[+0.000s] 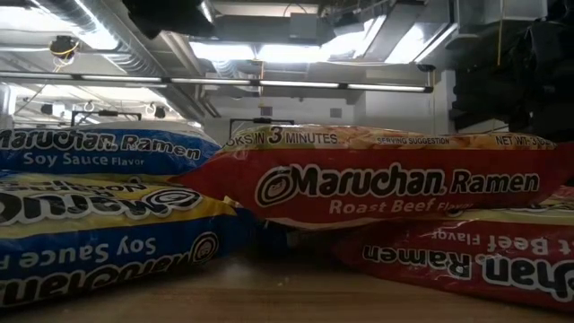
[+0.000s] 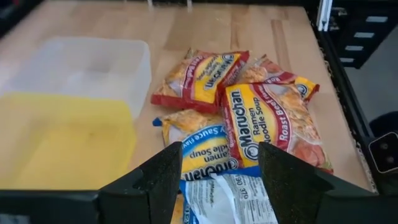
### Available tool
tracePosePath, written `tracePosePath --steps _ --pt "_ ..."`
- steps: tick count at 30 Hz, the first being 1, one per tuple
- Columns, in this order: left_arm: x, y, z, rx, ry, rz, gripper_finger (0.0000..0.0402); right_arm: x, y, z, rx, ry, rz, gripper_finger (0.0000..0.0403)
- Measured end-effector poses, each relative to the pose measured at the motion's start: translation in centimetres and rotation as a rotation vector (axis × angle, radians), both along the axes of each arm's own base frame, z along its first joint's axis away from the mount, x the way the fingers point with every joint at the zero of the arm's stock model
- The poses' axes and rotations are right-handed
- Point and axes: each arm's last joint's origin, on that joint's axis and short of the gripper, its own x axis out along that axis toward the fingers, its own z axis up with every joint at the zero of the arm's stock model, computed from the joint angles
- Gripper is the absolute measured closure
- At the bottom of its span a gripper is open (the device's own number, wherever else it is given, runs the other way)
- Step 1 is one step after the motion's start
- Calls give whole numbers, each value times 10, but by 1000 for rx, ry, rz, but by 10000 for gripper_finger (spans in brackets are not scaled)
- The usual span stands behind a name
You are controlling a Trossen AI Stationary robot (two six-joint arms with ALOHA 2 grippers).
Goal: Sort Maruchan noodles
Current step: Put the blue bag into the green bin
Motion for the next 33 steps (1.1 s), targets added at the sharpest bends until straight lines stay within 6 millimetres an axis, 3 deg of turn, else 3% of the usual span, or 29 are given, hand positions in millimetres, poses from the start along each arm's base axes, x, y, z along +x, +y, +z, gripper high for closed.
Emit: tracePosePath --steps 7,11,17,20,23,28,33 --pt "10 16 -1 -37 46 -41 164 0 0 0 87 -49 -8 195" --pt "17 33 -3 -114 114 -126 138 1 1 0 199 -97 30 158" --pt "13 40 -26 -112 311 -169 115 1 2 0 149 -69 52 102" --pt "9 33 -33 -76 300 -146 114 1 1 0 127 -59 49 87" --pt "7 20 -28 -54 204 -101 115 1 1 0 127 -58 47 82" --pt "-9 -16 -28 38 73 -33 122 1 1 0 125 -56 46 82" --pt "-15 -52 -48 84 -20 19 123 1 1 0 125 -56 49 81"
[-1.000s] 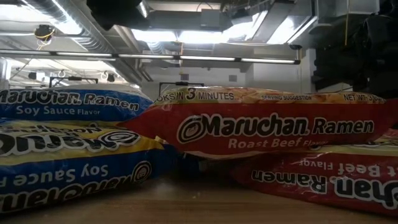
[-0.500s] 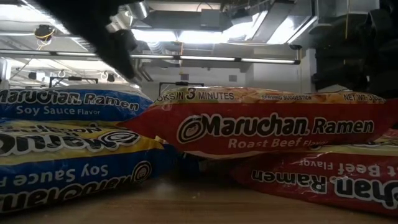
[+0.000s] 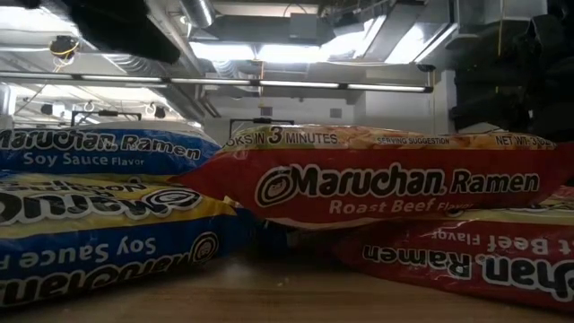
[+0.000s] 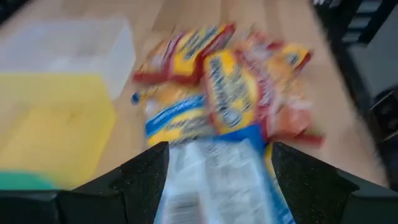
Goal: Sort Maruchan noodles
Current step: Put the blue bag into the green bin
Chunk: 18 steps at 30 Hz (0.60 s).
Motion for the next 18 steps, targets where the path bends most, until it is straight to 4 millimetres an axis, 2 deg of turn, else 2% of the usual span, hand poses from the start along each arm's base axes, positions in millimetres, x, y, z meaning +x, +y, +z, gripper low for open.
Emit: tracePosePath --steps 4,7,18 --pt "-2 -11 -29 76 7 71 123 0 0 0 2 0 13 81" --pt "-2 -15 -40 89 -12 125 124 0 1 0 3 -1 28 81" --pt "0 -19 -61 15 23 159 124 0 1 0 8 -3 32 81"
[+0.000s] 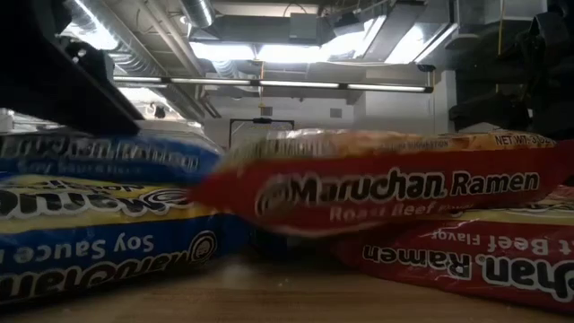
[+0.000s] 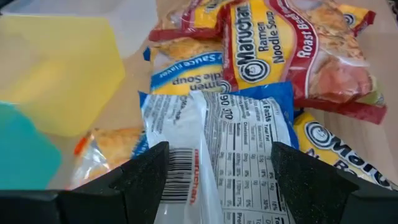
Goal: Sort Maruchan noodles
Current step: Put the blue bag into the green bin
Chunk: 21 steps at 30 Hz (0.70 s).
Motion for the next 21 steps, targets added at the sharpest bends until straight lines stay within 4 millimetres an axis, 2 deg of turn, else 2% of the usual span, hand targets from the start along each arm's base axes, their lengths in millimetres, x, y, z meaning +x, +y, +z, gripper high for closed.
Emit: tracePosePath --steps 4,8,21 --pt "5 2 -7 -33 14 27 130 0 0 0 -3 1 0 81" --pt "6 4 -8 -50 14 42 154 0 0 0 -4 1 -1 81" --pt "6 4 -9 -61 23 43 308 0 0 0 -4 2 -2 81"
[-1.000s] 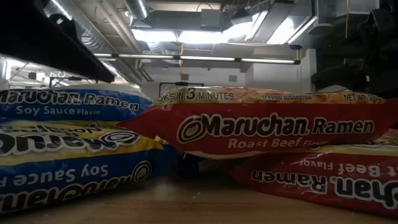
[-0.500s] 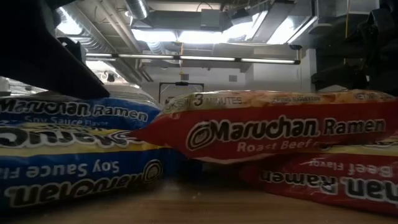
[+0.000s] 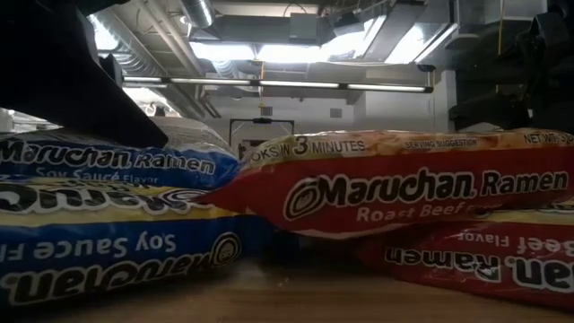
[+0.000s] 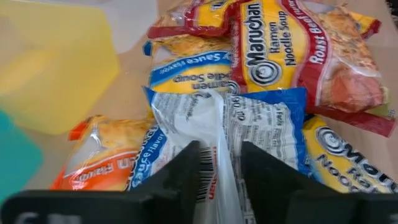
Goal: Sort Maruchan noodles
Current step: Put the blue bag into the green bin
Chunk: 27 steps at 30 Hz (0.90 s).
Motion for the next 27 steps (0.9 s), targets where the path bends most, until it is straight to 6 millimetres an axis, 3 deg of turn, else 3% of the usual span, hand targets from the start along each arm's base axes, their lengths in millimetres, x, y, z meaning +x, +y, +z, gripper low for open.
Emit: tracePosePath --steps 7,18,22,27 --pt "3 -3 4 -12 -5 -5 394 0 0 0 0 0 -1 81" --pt "17 -12 32 -9 -71 14 401 0 0 0 0 0 -2 81" --pt "18 -3 48 10 -101 78 401 0 0 0 0 0 -2 81" --pt "6 24 78 26 -215 279 401 0 0 0 0 0 0 81"
